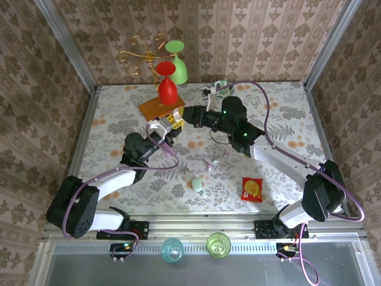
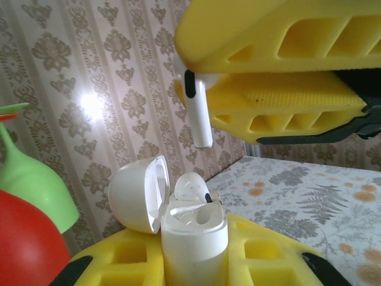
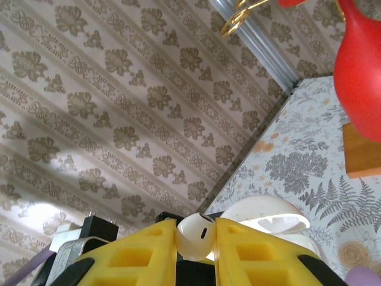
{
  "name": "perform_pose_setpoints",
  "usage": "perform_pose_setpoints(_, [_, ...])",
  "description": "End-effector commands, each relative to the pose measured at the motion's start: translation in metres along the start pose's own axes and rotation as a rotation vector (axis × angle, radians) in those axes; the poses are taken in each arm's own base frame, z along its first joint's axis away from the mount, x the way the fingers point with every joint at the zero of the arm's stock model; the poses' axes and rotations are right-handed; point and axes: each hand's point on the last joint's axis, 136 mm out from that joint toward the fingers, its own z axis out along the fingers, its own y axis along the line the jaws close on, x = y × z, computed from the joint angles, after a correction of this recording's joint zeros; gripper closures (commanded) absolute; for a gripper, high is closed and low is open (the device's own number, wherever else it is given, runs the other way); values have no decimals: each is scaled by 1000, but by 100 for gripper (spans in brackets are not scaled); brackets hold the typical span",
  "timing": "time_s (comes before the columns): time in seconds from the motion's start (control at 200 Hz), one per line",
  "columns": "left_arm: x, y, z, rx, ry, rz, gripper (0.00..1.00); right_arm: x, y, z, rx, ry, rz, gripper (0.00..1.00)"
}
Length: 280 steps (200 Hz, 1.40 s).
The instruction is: Insert the wireless bluetooth earbuds into the charging case
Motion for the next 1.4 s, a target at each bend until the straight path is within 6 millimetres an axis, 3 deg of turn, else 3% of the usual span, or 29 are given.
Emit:
perform_pose_setpoints(0.0, [-22, 14, 5, -98, -72, 17, 100, -6, -12, 3, 38, -71, 35, 80])
perform_pose_setpoints(0.425, [-23, 24, 7, -217, -84, 47, 100, -2, -17, 14, 10, -75, 108, 80])
perform_pose_setpoints(0.85, [-25, 20, 11, -201, -92, 50, 100, 7, -22, 24, -7, -46, 138, 80])
perform_pose_setpoints(1.395, [-34, 28, 9, -254, -119, 55, 100, 25, -52, 28, 79, -41, 208, 77])
